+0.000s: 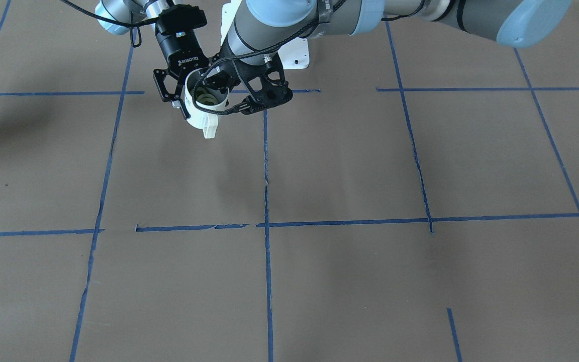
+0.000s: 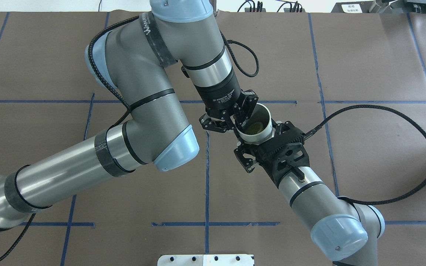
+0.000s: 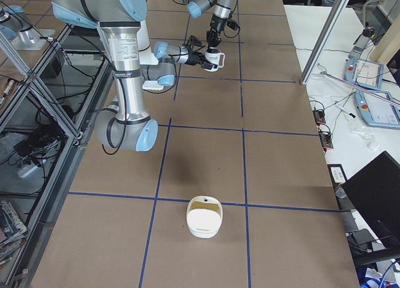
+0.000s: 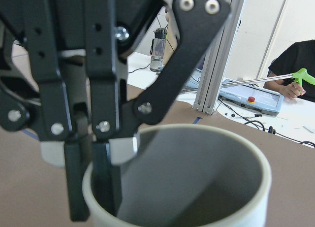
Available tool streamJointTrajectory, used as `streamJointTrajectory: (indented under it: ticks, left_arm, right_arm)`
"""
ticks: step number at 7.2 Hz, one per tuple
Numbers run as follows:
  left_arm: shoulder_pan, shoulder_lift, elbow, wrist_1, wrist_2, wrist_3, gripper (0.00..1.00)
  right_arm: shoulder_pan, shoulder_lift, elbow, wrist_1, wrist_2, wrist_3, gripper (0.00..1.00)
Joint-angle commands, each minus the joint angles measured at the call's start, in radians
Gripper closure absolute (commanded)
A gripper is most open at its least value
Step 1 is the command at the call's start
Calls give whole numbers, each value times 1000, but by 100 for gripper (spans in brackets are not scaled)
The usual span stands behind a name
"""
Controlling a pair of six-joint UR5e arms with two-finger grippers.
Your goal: Left arm hands cup to right arm to dump lemon
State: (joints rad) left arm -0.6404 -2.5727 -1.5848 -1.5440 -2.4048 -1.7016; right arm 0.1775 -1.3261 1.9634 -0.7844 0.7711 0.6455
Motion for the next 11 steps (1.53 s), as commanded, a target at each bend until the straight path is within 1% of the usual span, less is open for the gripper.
streamJointTrajectory:
  ticks: [1, 3, 4, 5, 6, 7, 8, 9, 10, 11]
  left_arm:
    - [-5, 9, -76, -1, 7, -1, 0]
    - [-42, 12, -101, -2, 10, -1, 0]
    - [-50, 28, -106, -5, 12, -1, 0]
    - [-50, 51, -116, -13, 12, 0, 0]
    - [-51, 60, -121, -13, 12, 0, 0]
    - [-51, 69, -127, -13, 13, 0, 0]
    - [-51, 77, -130, -13, 13, 0, 0]
    - [-51, 86, -130, -13, 15, 0, 0]
    - [-50, 86, -138, -13, 29, 0, 0]
    - [-50, 88, -139, -14, 44, 0, 0]
  right_arm:
    - [0, 1, -14, 7, -3, 0, 55]
    - [7, -25, -3, 11, -15, 8, 55]
    - [5, -79, 29, 13, -56, 16, 55]
    - [8, -138, 75, 14, -56, 139, 54]
    - [19, -200, 119, 16, -56, 327, 53]
    - [36, -234, 153, 28, -56, 356, 53]
    - [52, -313, 158, 133, -56, 388, 57]
    - [66, -432, 148, 321, -50, 393, 59]
    - [77, -520, 112, 450, -47, 393, 59]
    - [92, -547, 47, 568, -36, 394, 60]
